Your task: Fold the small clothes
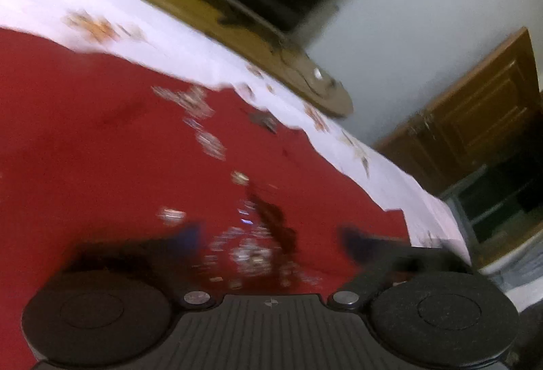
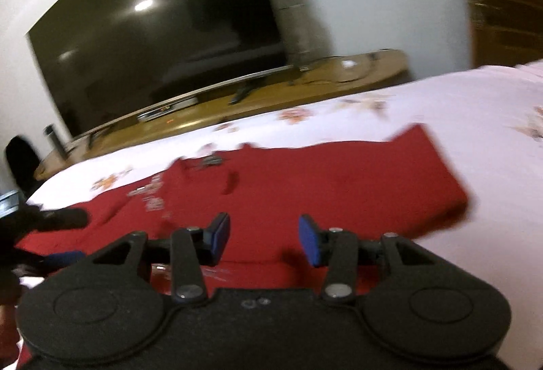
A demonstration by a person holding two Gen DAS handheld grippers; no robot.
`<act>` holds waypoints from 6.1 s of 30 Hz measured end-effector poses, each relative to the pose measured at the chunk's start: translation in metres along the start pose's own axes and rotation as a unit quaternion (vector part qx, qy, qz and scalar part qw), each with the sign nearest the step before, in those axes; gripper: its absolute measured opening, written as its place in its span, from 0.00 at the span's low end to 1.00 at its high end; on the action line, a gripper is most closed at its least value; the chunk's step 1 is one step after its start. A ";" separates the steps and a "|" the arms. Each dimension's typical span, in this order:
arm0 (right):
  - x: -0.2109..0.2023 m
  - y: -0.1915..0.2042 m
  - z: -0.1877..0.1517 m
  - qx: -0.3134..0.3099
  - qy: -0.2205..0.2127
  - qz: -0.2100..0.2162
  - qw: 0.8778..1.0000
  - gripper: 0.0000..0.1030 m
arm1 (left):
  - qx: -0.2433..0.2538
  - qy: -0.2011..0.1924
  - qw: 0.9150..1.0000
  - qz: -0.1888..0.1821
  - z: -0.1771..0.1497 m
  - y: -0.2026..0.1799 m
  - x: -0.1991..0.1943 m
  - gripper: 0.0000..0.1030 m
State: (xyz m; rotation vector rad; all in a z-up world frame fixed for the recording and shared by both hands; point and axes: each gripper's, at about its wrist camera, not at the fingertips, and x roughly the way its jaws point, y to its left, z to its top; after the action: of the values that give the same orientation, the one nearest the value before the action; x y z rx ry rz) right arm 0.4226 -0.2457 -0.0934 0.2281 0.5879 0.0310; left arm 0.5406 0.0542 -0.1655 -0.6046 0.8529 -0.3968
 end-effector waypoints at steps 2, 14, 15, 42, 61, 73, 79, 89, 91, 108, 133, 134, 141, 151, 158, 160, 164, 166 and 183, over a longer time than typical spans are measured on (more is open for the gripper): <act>-0.015 -0.016 -0.005 0.012 -0.008 -0.015 1.000 0.43 | -0.009 0.019 1.000 0.010 0.003 -0.006 0.029 0.48; -0.023 -0.084 -0.017 0.097 -0.012 -0.058 0.994 0.43 | 0.065 0.010 0.997 0.025 0.025 -0.034 0.057 0.03; -0.022 -0.086 -0.017 0.099 -0.011 -0.058 0.993 0.43 | 0.077 0.001 0.997 0.022 0.031 -0.039 0.050 0.03; 0.041 -0.091 0.002 0.026 0.051 -0.037 0.998 0.06 | 0.098 -0.020 0.989 0.108 0.056 0.044 0.006 0.03; 0.062 -0.104 0.002 0.011 0.056 0.012 0.998 0.06 | 0.078 -0.027 0.988 0.127 0.053 0.064 0.008 0.03; 0.099 -0.105 0.046 0.040 0.021 0.005 0.999 0.31 | 0.082 -0.043 0.988 0.120 0.048 0.064 0.005 0.03; 0.123 -0.098 0.039 0.004 0.048 -0.019 0.999 0.16 | 0.087 -0.063 0.984 0.139 0.042 0.067 0.001 0.03; 0.109 -0.099 0.067 -0.006 -0.004 -0.016 1.000 0.23 | 0.102 -0.126 0.978 0.134 0.060 0.044 -0.029 0.03; 0.118 -0.095 0.071 -0.011 -0.002 -0.022 1.000 0.21 | 0.122 -0.104 0.981 0.106 0.064 0.027 -0.009 0.03; 0.094 -0.064 0.018 -0.110 0.042 -0.052 0.992 0.30 | 0.102 -0.086 0.979 0.155 0.038 0.044 -0.001 0.03; -0.009 -0.011 -0.008 -0.076 0.018 -0.053 0.996 0.40 | -0.313 -0.334 0.870 0.186 0.006 0.328 -0.270 0.34; -0.009 -0.005 -0.007 -0.081 0.017 -0.049 0.995 0.40 | -0.306 -0.332 0.872 0.190 0.010 0.329 -0.269 0.34; -0.011 0.023 -0.005 -0.102 0.010 -0.043 0.994 0.41 | -0.307 -0.336 0.871 0.183 0.021 0.341 -0.264 0.34; -0.017 0.023 -0.002 -0.100 0.006 -0.054 0.994 0.42 | -0.261 -0.362 0.868 0.216 0.046 0.323 -0.269 0.05; -0.024 0.000 -0.008 -0.060 0.006 -0.059 0.996 0.42 | -0.100 -0.360 0.915 0.151 0.114 0.195 -0.216 0.05; -0.028 -0.007 -0.010 -0.050 0.004 -0.062 0.997 0.42 | -0.049 -0.333 0.933 0.126 0.124 0.151 -0.186 0.05; -0.036 -0.028 -0.012 -0.022 0.000 -0.074 0.997 0.42 | 0.066 -0.265 0.958 0.086 0.109 0.059 -0.107 0.05; -0.038 -0.042 -0.012 -0.001 0.000 -0.085 0.996 0.42 | 0.110 -0.228 0.965 0.074 0.093 0.022 -0.067 0.05; -0.028 -0.100 -0.001 0.137 0.010 -0.060 0.989 0.47 | 0.207 -0.138 0.963 0.100 -0.007 -0.068 -0.020 0.77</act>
State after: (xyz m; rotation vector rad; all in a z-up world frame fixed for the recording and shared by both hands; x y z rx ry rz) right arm 0.3950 -0.3460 -0.1007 0.4599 0.6249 -0.1647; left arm 0.5176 0.0110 -0.1143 -0.1757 0.5343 -0.2874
